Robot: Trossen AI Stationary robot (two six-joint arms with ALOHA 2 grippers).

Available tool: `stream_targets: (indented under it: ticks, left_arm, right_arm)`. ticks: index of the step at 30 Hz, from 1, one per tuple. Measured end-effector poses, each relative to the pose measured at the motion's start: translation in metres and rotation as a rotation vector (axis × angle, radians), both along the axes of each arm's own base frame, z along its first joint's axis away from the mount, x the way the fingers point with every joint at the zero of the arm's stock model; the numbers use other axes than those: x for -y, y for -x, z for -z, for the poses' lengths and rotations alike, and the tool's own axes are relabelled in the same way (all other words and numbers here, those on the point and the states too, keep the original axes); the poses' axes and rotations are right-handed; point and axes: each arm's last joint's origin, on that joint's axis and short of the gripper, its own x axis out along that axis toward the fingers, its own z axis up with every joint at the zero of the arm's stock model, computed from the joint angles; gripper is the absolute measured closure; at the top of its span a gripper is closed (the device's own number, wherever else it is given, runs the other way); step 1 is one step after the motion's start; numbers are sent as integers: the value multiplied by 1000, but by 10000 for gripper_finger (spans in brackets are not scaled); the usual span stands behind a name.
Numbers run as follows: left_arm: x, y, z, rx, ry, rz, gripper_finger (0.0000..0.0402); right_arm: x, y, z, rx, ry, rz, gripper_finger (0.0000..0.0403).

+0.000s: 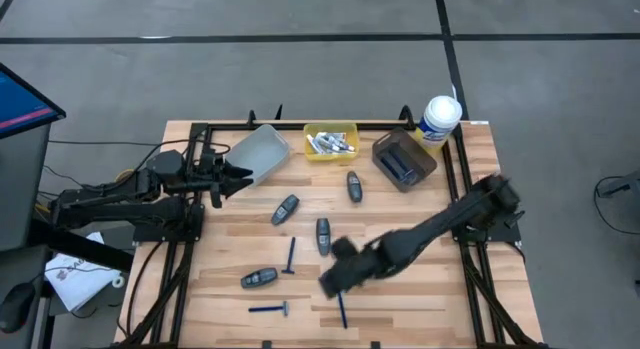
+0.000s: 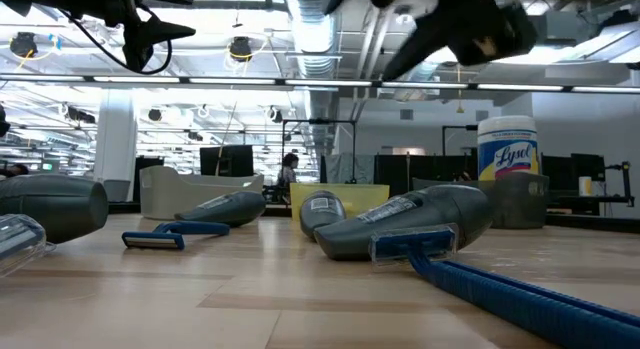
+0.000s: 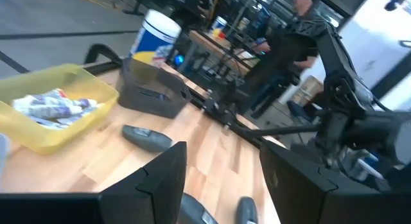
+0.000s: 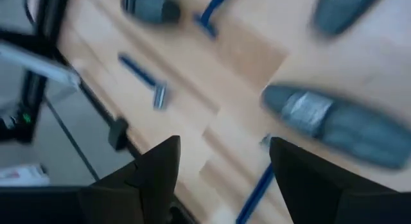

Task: Pick & Place Travel size toiletries
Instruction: Put the blue razor into the black bin

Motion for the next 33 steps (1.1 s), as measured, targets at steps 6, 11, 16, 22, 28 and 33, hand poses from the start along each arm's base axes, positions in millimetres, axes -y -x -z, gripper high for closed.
stream_targets:
  ticks: [6,11,16,22,28,33]
  left_arm:
    - [1,0,0,1,2,30,209]
    - [1,0,0,-3,-24,33,209]
    - [1,0,0,-3,-24,34,209]
    - [1,0,0,-5,-40,48,209]
    - [2,0,0,-5,-43,61,209]
    - [2,0,0,-5,-43,61,209]
  right_arm:
    - [-39,-24,5,-254,73,-58,185]
    - [-54,-40,12,-407,130,-69,198]
    - [-65,-57,33,-453,135,-78,198]
    - [-78,-62,66,-525,94,-81,193]
    - [-83,-59,75,-551,97,-56,194]
    - [-85,-57,87,-544,93,-66,202]
